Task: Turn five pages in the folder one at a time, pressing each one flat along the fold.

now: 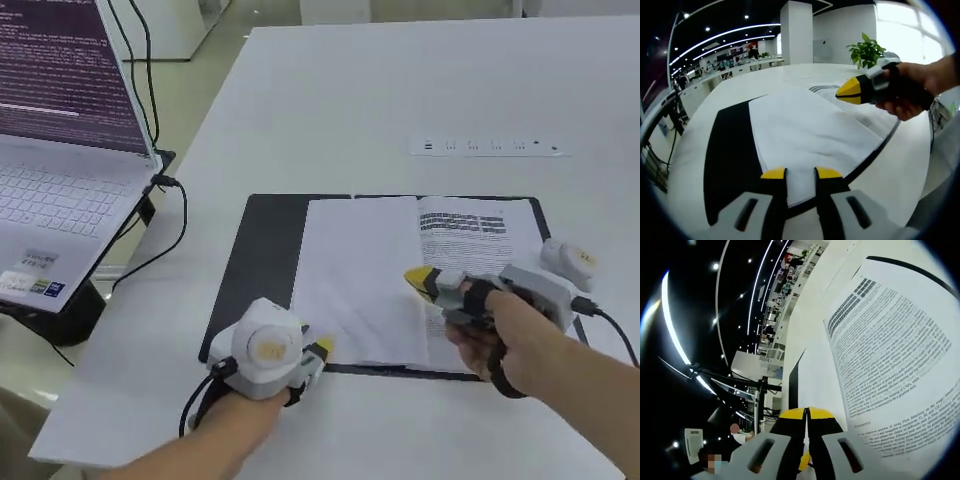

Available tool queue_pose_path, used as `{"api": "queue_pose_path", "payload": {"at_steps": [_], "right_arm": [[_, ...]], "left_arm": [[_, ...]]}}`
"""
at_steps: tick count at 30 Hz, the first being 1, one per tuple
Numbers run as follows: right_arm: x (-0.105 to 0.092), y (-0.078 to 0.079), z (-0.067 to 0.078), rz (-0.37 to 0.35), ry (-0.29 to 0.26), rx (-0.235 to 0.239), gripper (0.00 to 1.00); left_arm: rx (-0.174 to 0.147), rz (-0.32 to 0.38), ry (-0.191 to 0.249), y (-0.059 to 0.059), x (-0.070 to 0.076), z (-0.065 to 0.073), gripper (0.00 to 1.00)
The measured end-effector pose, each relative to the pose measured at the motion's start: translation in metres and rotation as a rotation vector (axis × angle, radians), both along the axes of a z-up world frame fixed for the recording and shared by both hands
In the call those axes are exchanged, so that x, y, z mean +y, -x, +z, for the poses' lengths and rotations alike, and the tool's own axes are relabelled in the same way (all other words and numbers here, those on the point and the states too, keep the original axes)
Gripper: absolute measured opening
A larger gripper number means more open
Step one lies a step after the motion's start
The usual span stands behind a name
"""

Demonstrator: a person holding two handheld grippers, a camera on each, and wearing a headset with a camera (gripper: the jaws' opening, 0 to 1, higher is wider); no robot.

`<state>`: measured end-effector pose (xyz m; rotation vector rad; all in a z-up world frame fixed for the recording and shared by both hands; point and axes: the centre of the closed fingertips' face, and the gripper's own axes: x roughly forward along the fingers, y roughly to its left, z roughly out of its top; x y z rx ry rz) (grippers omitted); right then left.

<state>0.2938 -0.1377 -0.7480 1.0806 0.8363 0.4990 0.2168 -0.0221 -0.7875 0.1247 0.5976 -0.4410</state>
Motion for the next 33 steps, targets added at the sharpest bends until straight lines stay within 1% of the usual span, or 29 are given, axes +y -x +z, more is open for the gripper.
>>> {"api": "queue_pose_path", "payload": {"at_steps": [2,4,5,6,9,11,12,14,15,16,17,19,23,31,33], "right_arm": [[0.000,-0.007,-0.001,-0.010,-0.013,0.006,0.00],[0.001,-0.014,-0.003,-0.022,-0.023,0.018,0.00],[0.001,-0.019,-0.003,-0.033,-0.029,0.023,0.00],[0.000,-0.027,-0.007,-0.045,-0.035,0.033,0.00],[-0.001,-0.042,-0.012,-0.095,-0.058,0.071,0.00],[-0.001,-0.049,-0.020,-0.131,-0.090,0.134,0.00],[-0.002,-0.055,-0.022,-0.143,-0.104,0.138,0.00],[-0.008,-0.060,-0.028,-0.172,-0.080,0.148,0.00],[-0.008,-0.063,-0.030,-0.177,-0.086,0.152,0.00],[-0.009,-0.065,-0.031,-0.182,-0.100,0.164,0.00],[-0.006,-0.068,-0.027,-0.194,-0.146,0.177,0.00],[-0.006,-0.075,-0.030,-0.191,-0.140,0.169,0.00],[-0.004,-0.089,-0.030,-0.213,-0.166,0.170,0.00],[0.000,-0.115,-0.029,-0.240,-0.179,0.168,0.00],[-0.001,-0.124,-0.029,-0.255,-0.185,0.169,0.00]], "left_arm": [[-0.021,-0.010,-0.003,0.000,0.000,0.000,0.20],[-0.034,-0.011,0.004,0.000,0.001,0.000,0.20],[-0.040,-0.015,0.002,0.000,0.001,0.000,0.20],[-0.045,-0.015,0.003,0.000,0.001,0.000,0.20],[-0.049,-0.009,0.014,-0.001,0.002,0.000,0.20],[-0.049,-0.006,0.018,-0.002,0.003,-0.001,0.20],[-0.049,-0.006,0.017,-0.002,0.003,-0.001,0.20],[-0.048,-0.007,0.016,-0.001,0.003,0.000,0.20],[-0.049,-0.011,0.012,-0.001,0.003,0.000,0.20],[-0.050,-0.011,0.012,-0.001,0.003,0.000,0.20],[-0.050,-0.007,0.017,-0.001,0.004,0.000,0.20],[-0.055,-0.006,0.019,-0.001,0.004,0.000,0.20],[-0.059,-0.004,0.025,-0.001,0.005,0.000,0.20],[-0.069,-0.010,0.028,0.000,0.006,-0.001,0.20],[-0.072,-0.011,0.028,0.000,0.006,0.000,0.20]]}}
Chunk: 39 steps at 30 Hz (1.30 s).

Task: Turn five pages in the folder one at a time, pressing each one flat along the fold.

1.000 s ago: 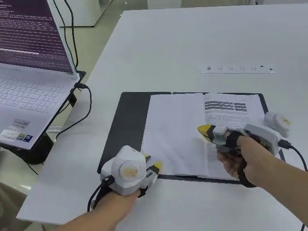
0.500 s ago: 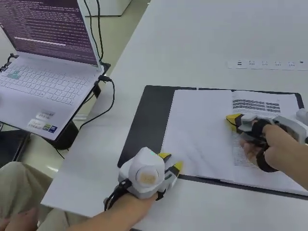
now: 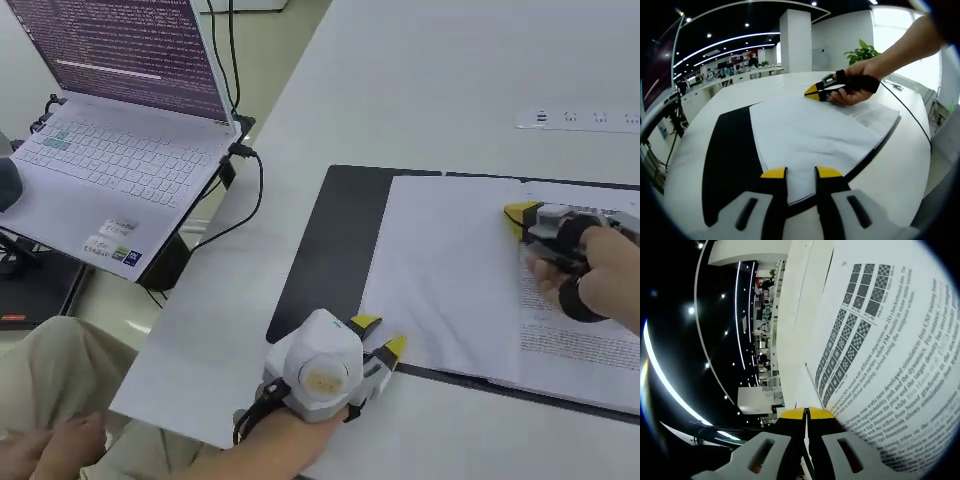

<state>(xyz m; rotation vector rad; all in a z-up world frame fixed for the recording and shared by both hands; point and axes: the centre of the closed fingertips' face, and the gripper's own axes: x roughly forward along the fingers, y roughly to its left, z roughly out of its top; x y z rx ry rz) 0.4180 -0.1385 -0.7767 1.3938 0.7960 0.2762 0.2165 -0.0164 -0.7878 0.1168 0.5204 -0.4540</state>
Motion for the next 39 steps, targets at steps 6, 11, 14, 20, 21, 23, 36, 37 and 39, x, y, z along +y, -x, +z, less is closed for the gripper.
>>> {"api": "queue_pose_path", "payload": {"at_steps": [6,11,14,20,21,23,36,37,39], "right_arm": [[0.000,-0.035,-0.003,-0.025,0.041,-0.014,0.00],[-0.005,-0.052,-0.003,-0.085,0.022,-0.010,0.00],[-0.007,-0.055,-0.003,-0.105,0.011,-0.004,0.00],[-0.003,-0.043,-0.001,-0.043,0.032,-0.029,0.00],[-0.002,-0.040,-0.001,-0.017,0.034,-0.035,0.00],[-0.002,-0.032,-0.001,0.008,0.036,-0.035,0.00],[-0.004,0.015,-0.001,0.118,0.009,-0.031,0.00],[-0.004,0.020,-0.001,0.122,0.007,-0.029,0.00],[-0.004,0.026,-0.001,0.139,0.001,-0.031,0.00]], "left_arm": [[-0.006,0.003,0.005,0.000,0.000,-0.001,0.20],[-0.006,0.004,0.004,0.000,0.000,-0.001,0.20],[-0.006,0.005,0.004,0.000,0.000,-0.001,0.20],[-0.008,0.007,0.007,-0.001,0.000,-0.002,0.20],[-0.008,0.008,0.009,-0.001,0.000,-0.002,0.20],[-0.007,0.007,0.007,-0.001,0.000,-0.002,0.20],[0.006,0.008,0.001,0.000,-0.002,0.000,0.20],[0.007,0.009,0.002,0.000,-0.002,0.000,0.20],[0.008,0.010,0.002,0.000,-0.002,0.000,0.20]]}}
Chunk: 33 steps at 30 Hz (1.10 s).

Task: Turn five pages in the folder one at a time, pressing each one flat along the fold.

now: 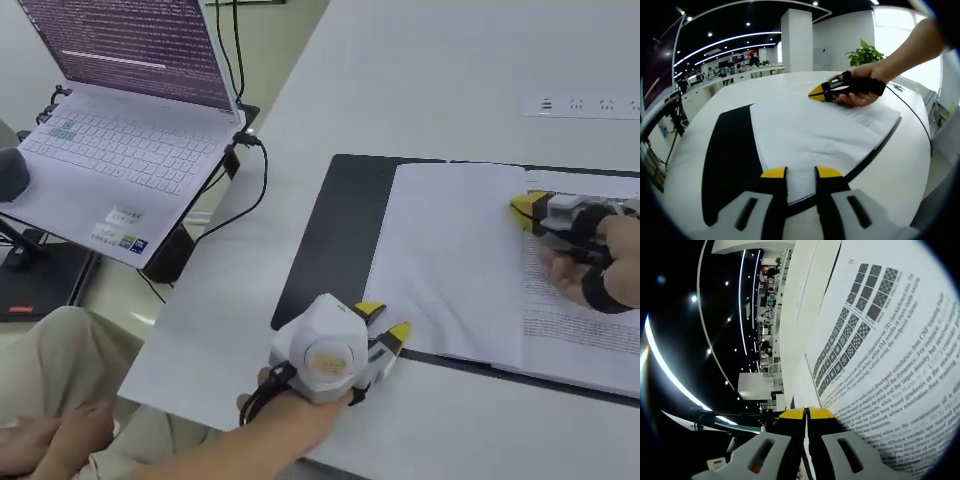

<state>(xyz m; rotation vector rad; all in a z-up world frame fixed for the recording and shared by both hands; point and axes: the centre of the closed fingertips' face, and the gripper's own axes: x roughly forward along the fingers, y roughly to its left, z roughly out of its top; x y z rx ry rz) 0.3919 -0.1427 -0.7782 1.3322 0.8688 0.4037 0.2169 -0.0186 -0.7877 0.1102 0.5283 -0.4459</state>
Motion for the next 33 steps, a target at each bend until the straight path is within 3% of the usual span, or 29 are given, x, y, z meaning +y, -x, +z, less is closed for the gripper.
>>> {"api": "queue_pose_path", "payload": {"at_steps": [12,14,20,29,33], "right_arm": [[0.004,0.052,0.001,0.062,-0.063,0.033,0.00],[0.008,0.064,0.002,0.102,-0.059,0.024,0.00],[0.007,0.080,-0.004,0.115,-0.054,0.027,0.00],[0.010,0.116,-0.008,0.171,-0.037,0.029,0.00],[0.009,0.134,-0.010,0.182,-0.061,0.050,0.00]], "left_arm": [[0.006,0.006,0.006,0.001,0.000,0.000,0.20],[0.007,0.004,0.003,0.001,0.000,0.000,0.20],[0.007,0.009,0.009,0.001,0.001,-0.001,0.20],[0.008,0.011,0.012,0.001,0.000,0.000,0.20],[0.007,0.012,0.014,0.000,0.000,-0.001,0.20]]}}
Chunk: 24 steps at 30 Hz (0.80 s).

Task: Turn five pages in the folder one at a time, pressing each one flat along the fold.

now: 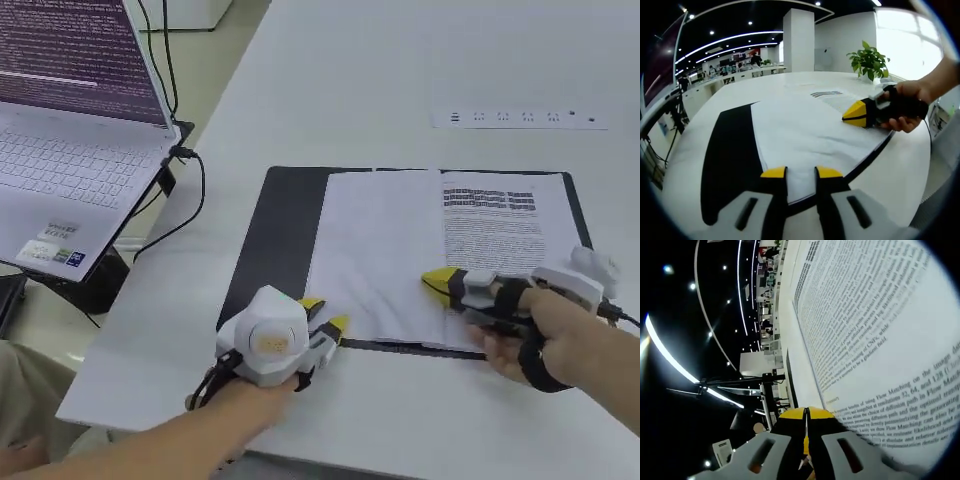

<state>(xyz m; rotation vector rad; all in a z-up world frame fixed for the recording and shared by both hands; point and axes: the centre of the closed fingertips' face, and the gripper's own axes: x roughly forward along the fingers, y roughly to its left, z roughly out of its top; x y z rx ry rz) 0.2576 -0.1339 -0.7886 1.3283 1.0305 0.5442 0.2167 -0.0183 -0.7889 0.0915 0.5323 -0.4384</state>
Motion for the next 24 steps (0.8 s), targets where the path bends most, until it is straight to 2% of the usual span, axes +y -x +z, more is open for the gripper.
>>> {"api": "queue_pose_path", "payload": {"at_steps": [6,12,15,24], "right_arm": [[0.001,0.029,0.004,0.027,-0.006,0.011,0.00],[0.001,0.046,0.004,0.042,-0.015,0.025,0.00],[0.001,0.057,0.005,0.032,-0.038,0.040,0.00],[0.000,0.075,0.005,0.013,-0.065,0.066,0.00]], "left_arm": [[-0.003,-0.002,-0.002,0.000,-0.002,0.001,0.20],[-0.002,-0.002,-0.003,0.000,-0.003,0.000,0.20],[-0.005,-0.002,-0.004,0.000,-0.003,0.000,0.20],[-0.006,0.003,-0.009,0.000,-0.002,0.001,0.20]]}}
